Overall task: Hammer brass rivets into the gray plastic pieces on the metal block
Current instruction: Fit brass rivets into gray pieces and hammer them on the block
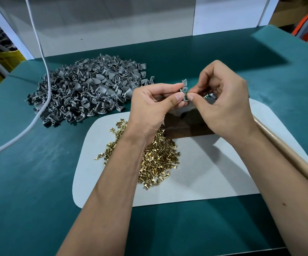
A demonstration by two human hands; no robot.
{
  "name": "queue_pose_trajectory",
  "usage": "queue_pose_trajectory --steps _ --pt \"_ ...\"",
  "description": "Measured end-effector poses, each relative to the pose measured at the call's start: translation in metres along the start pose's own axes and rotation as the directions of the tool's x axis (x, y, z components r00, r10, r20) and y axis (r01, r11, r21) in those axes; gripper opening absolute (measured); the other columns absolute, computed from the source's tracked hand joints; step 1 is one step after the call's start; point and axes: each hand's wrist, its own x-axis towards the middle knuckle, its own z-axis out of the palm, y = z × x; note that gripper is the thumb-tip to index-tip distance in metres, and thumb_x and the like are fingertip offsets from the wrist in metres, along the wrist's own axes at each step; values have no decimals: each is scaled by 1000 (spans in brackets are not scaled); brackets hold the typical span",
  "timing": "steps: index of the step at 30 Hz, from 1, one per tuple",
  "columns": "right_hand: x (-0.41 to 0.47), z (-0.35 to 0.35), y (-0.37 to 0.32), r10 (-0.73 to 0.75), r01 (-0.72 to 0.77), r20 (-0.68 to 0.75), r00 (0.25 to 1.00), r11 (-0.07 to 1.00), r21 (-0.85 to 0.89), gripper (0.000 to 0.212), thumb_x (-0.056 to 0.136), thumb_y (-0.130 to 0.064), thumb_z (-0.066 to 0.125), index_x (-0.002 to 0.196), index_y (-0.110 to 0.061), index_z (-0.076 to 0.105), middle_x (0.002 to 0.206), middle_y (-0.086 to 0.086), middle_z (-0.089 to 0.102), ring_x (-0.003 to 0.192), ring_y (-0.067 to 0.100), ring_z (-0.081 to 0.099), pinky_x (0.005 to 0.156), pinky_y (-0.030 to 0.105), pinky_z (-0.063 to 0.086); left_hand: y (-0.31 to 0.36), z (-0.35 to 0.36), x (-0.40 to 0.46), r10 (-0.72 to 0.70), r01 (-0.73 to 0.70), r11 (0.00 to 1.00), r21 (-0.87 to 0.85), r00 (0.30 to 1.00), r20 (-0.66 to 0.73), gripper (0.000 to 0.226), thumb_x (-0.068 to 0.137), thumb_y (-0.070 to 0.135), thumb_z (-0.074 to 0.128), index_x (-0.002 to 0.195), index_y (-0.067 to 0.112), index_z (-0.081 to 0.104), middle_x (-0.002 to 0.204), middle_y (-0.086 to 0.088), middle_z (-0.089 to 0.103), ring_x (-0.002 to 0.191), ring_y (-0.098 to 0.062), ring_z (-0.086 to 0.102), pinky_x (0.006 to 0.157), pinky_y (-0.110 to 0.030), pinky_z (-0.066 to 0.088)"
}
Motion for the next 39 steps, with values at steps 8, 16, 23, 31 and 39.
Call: queue_pose_trajectory --steps 8,16,23,31,39 --pt "0 -1 1 4 -4 24 1000 1000 22 23 81 -6 76 89 -9 55 79 3 71 80 10 73 71 19 53 1 -2 -2 -31 31 999 -36 999 21 24 87 -12 69 108 -1 74 84 -11 77 74 -19 73 78 -23 61" --pt "-1 1 -5 -7 7 -2 1000 999 -47 28 79 -4 75 81 -13 49 78 10 70 78 10 72 69 29 57 5 0 -2 -17 17 1000 13 1000 6 23 86 -13 70 102 3 75 81 -7 77 70 -14 72 76 -24 62" --pt "-3 2 -4 65 -67 -46 997 997 -48 27 79 -7 74 82 -16 49 79 6 72 74 18 71 67 45 57 3 7 -2 -35 36 999 14 999 -30 24 86 -13 71 106 0 74 79 -5 76 70 -14 71 77 -27 62" --pt "-1 -3 0 14 -13 50 999 1000 -20 22 85 -10 75 100 -14 60 87 -9 77 88 8 74 79 24 55 5 -3 -1 -122 120 988 -96 992 -22 22 89 -10 68 111 -5 72 90 -18 76 77 -21 74 77 -24 62" --pt "-2 -1 -4 -109 114 38 993 980 -164 11 87 -8 77 97 -12 76 90 -6 75 87 4 72 83 21 56 7 -3 -1 -201 195 965 -173 980 -15 20 92 -9 65 110 -5 72 90 -18 76 76 -20 74 74 -21 60"
